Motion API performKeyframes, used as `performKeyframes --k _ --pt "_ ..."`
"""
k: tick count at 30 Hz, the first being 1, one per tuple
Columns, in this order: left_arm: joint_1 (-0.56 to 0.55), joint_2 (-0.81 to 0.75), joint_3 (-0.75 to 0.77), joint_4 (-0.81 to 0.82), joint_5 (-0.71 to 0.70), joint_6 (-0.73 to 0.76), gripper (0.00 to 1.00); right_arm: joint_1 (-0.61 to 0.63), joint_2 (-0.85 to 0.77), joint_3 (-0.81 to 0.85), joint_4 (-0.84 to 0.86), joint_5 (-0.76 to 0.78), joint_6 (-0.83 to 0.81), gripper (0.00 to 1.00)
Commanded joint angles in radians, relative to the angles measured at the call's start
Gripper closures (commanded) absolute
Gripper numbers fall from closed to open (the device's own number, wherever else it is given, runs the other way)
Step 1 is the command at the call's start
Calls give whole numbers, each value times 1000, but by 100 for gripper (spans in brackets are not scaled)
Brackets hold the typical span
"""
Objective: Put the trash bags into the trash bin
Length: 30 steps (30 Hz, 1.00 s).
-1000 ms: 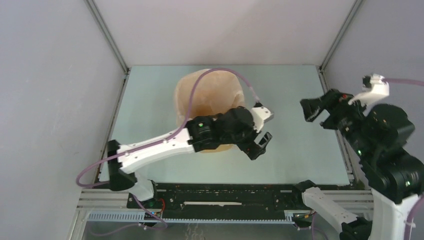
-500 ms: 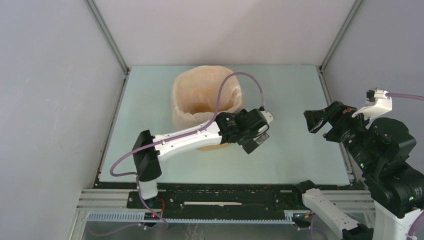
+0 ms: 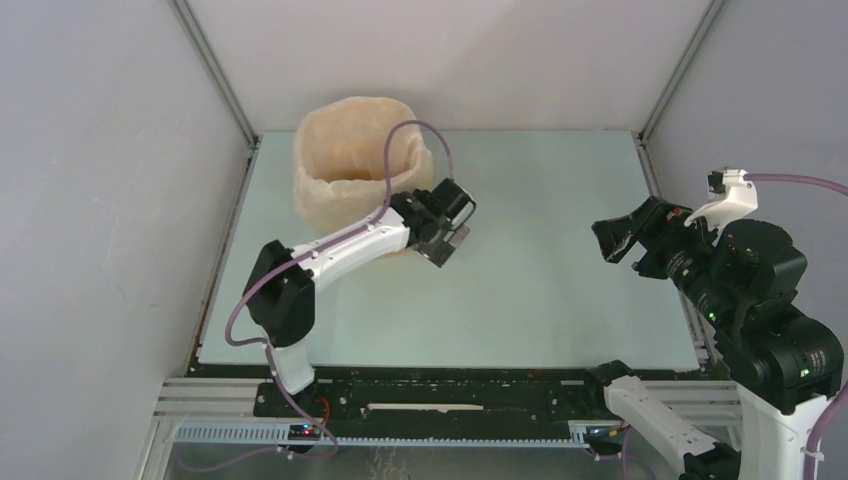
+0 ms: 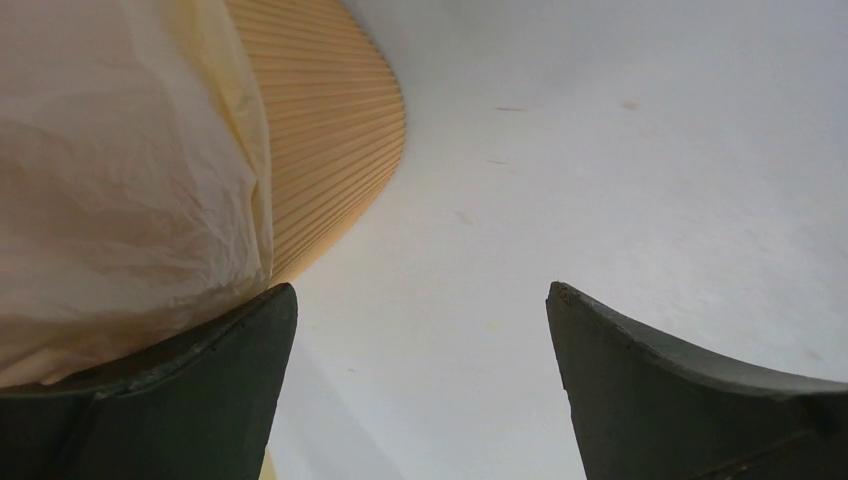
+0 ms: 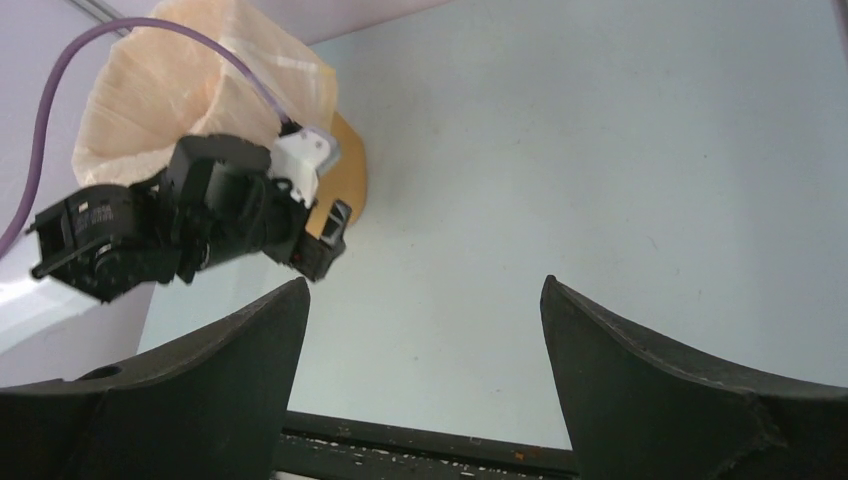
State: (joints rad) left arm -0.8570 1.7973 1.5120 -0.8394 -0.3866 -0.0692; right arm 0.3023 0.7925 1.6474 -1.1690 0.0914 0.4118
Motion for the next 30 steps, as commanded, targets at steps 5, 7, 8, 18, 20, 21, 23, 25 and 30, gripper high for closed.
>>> performKeyframes --k 5,7,8,18,20,21,23,25,30 --pt "234 29 116 13 -90 67 0 -4 -9 -2 -11 -23 24 6" --pt "276 46 158 -16 -88 96 0 -5 -15 -1 -20 -32 24 6" --pt "290 41 168 -22 -69 104 0 -4 -17 -2 -24 -37 25 6" --pt "237 -303 102 167 660 -198 0 -5 -6 -31 9 -105 69 0" --pt "222 -389 42 305 770 -308 0 -5 1 -26 7 -109 73 0" --pt "221 -430 12 367 826 -372 0 -5 1 -27 10 -119 73 0" --pt "220 -515 -11 475 896 -481 0 -4 -2 -21 29 -179 59 0" --pt "221 -593 8 523 909 -527 0 -3 -5 -6 41 -214 55 0" --pt "231 -691 204 365 751 -413 0 -3 11 53 66 -252 55 0"
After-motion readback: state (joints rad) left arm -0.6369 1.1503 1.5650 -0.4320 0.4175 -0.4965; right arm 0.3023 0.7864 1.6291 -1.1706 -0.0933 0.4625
